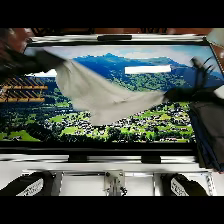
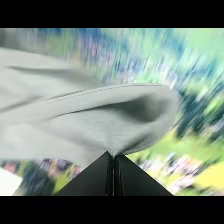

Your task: Fold the shirts.

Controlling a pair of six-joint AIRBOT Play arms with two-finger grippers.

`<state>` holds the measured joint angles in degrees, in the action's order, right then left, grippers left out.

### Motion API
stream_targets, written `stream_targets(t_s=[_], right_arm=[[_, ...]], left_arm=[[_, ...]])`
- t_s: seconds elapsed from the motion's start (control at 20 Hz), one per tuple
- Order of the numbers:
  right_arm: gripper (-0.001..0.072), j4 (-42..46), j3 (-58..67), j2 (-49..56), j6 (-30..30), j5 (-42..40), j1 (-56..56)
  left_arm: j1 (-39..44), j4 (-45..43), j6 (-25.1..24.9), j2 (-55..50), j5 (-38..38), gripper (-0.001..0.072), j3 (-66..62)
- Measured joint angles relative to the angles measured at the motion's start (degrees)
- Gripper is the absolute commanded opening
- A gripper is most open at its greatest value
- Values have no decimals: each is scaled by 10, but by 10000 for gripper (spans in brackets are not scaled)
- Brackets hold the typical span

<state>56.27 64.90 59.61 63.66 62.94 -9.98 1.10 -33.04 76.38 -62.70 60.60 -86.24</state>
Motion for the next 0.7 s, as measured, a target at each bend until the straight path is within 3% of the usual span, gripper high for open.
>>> stream_targets(t_s=[0.15,0.3,0.45,0.7], right_arm=[[67,73,131,-102,-2,-12,-7],[67,144,222,-192,23,-45,-10],[67,185,265,-258,63,-62,-11],[67,222,285,-284,96,-29,-11]], left_arm=[[-74,-8,-1,48,-6,27,-193],[-153,-68,41,106,-8,28,-303],[-215,-145,84,175,17,29,-315],[-253,-211,110,235,94,29,-263]])
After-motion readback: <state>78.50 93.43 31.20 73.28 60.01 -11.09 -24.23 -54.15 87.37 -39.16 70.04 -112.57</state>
